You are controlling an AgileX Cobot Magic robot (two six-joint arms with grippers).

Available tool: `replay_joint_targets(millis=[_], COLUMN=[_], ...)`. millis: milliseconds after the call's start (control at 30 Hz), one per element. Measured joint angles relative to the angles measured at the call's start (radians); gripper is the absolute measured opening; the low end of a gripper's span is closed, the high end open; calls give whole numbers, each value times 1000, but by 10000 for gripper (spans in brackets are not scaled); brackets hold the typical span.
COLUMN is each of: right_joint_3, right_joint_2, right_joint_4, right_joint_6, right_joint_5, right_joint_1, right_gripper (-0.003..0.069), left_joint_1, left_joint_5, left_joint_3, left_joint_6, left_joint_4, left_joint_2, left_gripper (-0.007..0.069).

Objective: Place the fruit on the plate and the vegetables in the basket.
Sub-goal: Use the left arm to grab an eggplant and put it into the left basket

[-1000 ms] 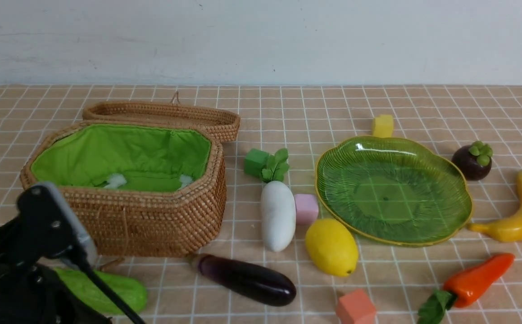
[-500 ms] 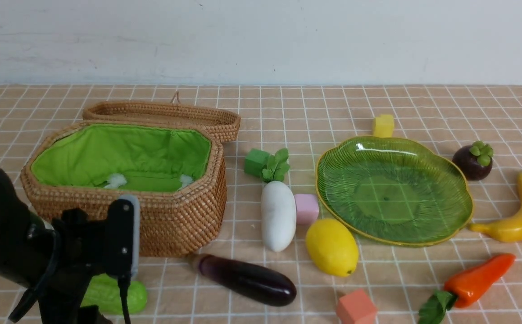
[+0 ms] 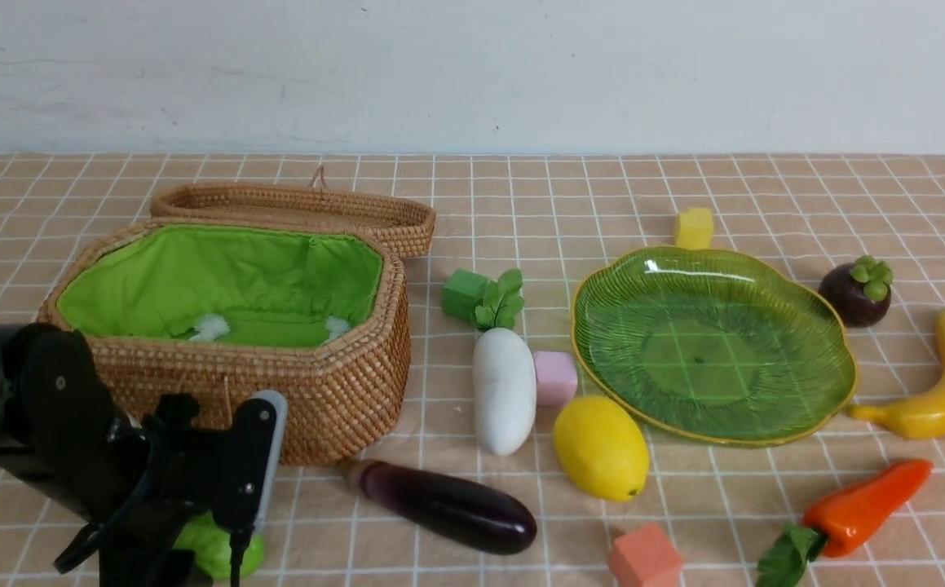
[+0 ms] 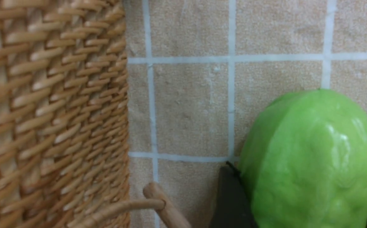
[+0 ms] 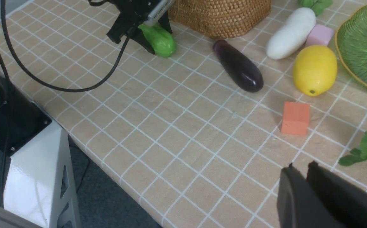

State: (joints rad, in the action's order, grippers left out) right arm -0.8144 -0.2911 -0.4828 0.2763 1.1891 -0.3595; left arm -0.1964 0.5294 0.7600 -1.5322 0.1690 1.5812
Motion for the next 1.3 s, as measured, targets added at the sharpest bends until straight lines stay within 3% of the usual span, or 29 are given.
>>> replay_joint_targets(millis=[333,500,633,800,933,1100,1300], right_joint_3=[0,0,0,0,0,0,0], right_joint_2=[0,0,0,0,0,0,0], right_joint_4=[4,4,5,7,-16,-42,-57], right_joint_6=[0,0,0,0,0,0,0], right_joint_5=[-21,-38,-68,-136,-351,-457,-416], right_joint_1=[-1,-1,-1,-1,-1,-1,-1], right_gripper=[89,89,89,89,89,90,90], left_joint_1=[-2,-2,-2,-2,-2,-2,-1], left_joint_5=[60,163,143,57,24,8,-50], left_joint_3=[-5,-7,1,135,349,466,522], left_joint_6=[91,93,100,193,311,379,569], left_joint_4=[-18,34,76,117,115,43,-194], left_joint_2=[-49,-208,-356,-400,-285,-91,87], left_gripper=[450,450,450,450,450,450,456])
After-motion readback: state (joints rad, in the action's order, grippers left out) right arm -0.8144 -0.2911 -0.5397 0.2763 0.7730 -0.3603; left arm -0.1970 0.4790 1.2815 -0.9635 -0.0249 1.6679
